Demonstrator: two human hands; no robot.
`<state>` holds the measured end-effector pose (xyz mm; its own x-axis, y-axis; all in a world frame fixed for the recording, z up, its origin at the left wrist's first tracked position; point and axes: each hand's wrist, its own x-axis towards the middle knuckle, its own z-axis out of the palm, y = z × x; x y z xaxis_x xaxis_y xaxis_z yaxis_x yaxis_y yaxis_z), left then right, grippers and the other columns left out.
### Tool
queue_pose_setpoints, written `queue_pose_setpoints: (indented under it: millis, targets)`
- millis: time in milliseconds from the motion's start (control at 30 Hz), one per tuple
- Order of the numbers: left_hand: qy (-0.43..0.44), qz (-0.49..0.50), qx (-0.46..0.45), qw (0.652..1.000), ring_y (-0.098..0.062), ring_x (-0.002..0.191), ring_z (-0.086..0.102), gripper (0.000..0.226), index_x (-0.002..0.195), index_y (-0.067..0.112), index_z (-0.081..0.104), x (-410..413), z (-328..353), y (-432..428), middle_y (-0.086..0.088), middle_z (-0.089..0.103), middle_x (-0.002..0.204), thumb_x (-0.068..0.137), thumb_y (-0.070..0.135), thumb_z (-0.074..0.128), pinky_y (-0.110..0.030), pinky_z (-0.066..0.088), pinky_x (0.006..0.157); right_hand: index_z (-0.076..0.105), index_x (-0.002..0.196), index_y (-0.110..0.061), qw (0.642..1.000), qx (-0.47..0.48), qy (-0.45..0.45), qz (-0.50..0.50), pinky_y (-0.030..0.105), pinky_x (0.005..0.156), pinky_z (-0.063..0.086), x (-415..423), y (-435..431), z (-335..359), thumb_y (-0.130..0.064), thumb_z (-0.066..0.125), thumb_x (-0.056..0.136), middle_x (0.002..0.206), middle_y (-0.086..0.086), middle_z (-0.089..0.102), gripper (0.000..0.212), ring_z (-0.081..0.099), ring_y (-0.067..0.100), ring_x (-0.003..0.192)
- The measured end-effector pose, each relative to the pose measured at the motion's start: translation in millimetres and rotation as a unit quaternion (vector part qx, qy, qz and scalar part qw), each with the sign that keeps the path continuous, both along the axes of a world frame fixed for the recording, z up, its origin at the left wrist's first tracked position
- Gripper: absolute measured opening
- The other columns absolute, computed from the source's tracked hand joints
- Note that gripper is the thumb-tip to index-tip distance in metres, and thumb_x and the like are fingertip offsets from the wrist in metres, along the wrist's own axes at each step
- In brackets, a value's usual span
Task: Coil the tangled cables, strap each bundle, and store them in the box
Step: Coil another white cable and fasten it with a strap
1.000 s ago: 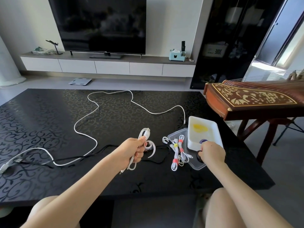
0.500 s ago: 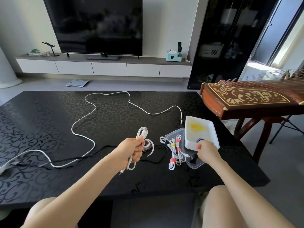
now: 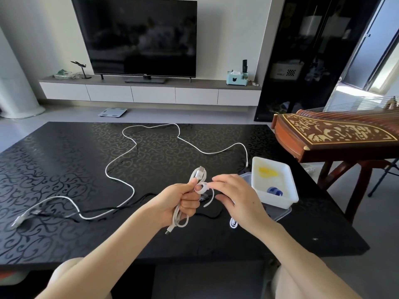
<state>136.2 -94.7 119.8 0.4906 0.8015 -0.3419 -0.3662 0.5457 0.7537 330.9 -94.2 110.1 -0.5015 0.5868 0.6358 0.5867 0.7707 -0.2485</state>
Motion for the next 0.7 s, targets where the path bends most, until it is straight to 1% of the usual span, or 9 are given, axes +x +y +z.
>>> queue_pose_setpoints:
  millis: [67, 100, 200, 333, 433, 500, 600, 633, 700]
  targets:
    - [-0.010, -0.027, 0.004, 1.000, -0.001, 0.034, 0.027, 0.028, 0.070, 0.015, 0.052, -4, 4, -4, 0.009, 0.027, 0.045, 0.091, 0.034, 0.047, -0.013, 0.025, 0.033, 0.074, 0.091, -0.007, 0.999, 0.043, 0.027, 0.012, 0.029, 0.077, 0.051, -5, -1, 10, -0.006, 0.071, 0.080, 0.099, 0.007, 0.068, 0.012, 0.059, 0.019, 0.089]
    - [-0.010, -0.038, 0.010, 0.999, -0.001, 0.035, 0.027, 0.027, 0.070, 0.016, 0.052, -5, 5, -6, 0.009, 0.027, 0.045, 0.090, 0.034, 0.047, -0.013, 0.025, 0.033, 0.075, 0.086, -0.005, 0.997, 0.057, 0.037, 0.024, 0.029, 0.075, 0.050, -7, -2, 15, -0.010, 0.068, 0.082, 0.097, 0.008, 0.068, 0.008, 0.057, 0.017, 0.089]
    - [-0.038, -0.055, 0.008, 0.998, -0.001, 0.035, 0.028, 0.029, 0.069, 0.015, 0.056, -7, 6, -9, 0.009, 0.030, 0.044, 0.090, 0.033, 0.048, -0.012, 0.025, 0.034, 0.073, 0.086, -0.007, 0.991, 0.112, -0.016, 0.068, 0.029, 0.076, 0.048, -8, -4, 28, -0.014, 0.058, 0.090, 0.102, 0.007, 0.068, 0.017, 0.055, 0.019, 0.094]
    - [-0.113, -0.089, -0.030, 0.989, -0.003, 0.033, 0.035, 0.031, 0.070, 0.011, 0.060, -12, 10, -13, 0.008, 0.036, 0.043, 0.092, 0.030, 0.050, -0.012, 0.028, 0.034, 0.072, 0.096, -0.011, 0.963, 0.206, -0.144, 0.093, 0.034, 0.078, 0.049, -5, -4, 37, -0.001, 0.047, 0.092, 0.114, 0.006, 0.067, 0.027, 0.058, 0.022, 0.103]
    - [-0.133, -0.119, -0.061, 0.982, -0.004, 0.033, 0.037, 0.019, 0.076, 0.010, 0.054, -15, 13, -15, 0.006, 0.037, 0.043, 0.086, 0.026, 0.056, -0.013, 0.031, 0.033, 0.072, 0.087, -0.009, 0.954, 0.242, -0.141, 0.108, 0.034, 0.078, 0.049, -2, 0, 46, -0.005, 0.044, 0.097, 0.109, 0.008, 0.069, 0.030, 0.054, 0.021, 0.102]
    - [-0.128, -0.123, -0.071, 0.982, -0.004, 0.034, 0.037, 0.018, 0.080, 0.010, 0.052, -17, 14, -15, 0.005, 0.037, 0.043, 0.089, 0.025, 0.054, -0.014, 0.033, 0.033, 0.074, 0.088, -0.008, 0.971, 0.186, -0.084, 0.128, 0.031, 0.083, 0.048, -3, -1, 50, -0.007, 0.055, 0.093, 0.108, 0.008, 0.069, 0.019, 0.054, 0.020, 0.103]
    - [-0.062, -0.136, -0.039, 0.988, -0.002, 0.034, 0.035, 0.020, 0.083, 0.011, 0.053, -18, 16, -14, 0.008, 0.035, 0.044, 0.092, 0.028, 0.047, -0.013, 0.030, 0.033, 0.076, 0.087, -0.010, 0.987, -0.026, 0.059, 0.146, 0.024, 0.092, 0.046, -7, -7, 53, -0.012, 0.072, 0.079, 0.106, 0.000, 0.070, 0.009, 0.055, 0.013, 0.109]
    - [-0.027, -0.152, -0.009, 0.988, -0.001, 0.035, 0.034, 0.021, 0.081, 0.013, 0.056, -17, 17, -15, 0.009, 0.035, 0.044, 0.092, 0.028, 0.048, -0.012, 0.029, 0.033, 0.076, 0.082, -0.011, 0.976, -0.114, 0.121, 0.142, 0.023, 0.091, 0.046, -9, -11, 54, -0.013, 0.073, 0.077, 0.101, -0.003, 0.072, 0.006, 0.057, 0.011, 0.108]
    - [0.021, -0.185, 0.051, 0.981, 0.000, 0.036, 0.032, 0.027, 0.072, 0.018, 0.058, -12, 20, -18, 0.011, 0.034, 0.045, 0.094, 0.027, 0.045, -0.011, 0.027, 0.034, 0.074, 0.074, -0.007, 0.917, -0.273, 0.250, 0.146, 0.022, 0.083, 0.050, -13, -17, 57, -0.016, 0.072, 0.075, 0.090, 0.000, 0.073, 0.010, 0.065, 0.011, 0.097]
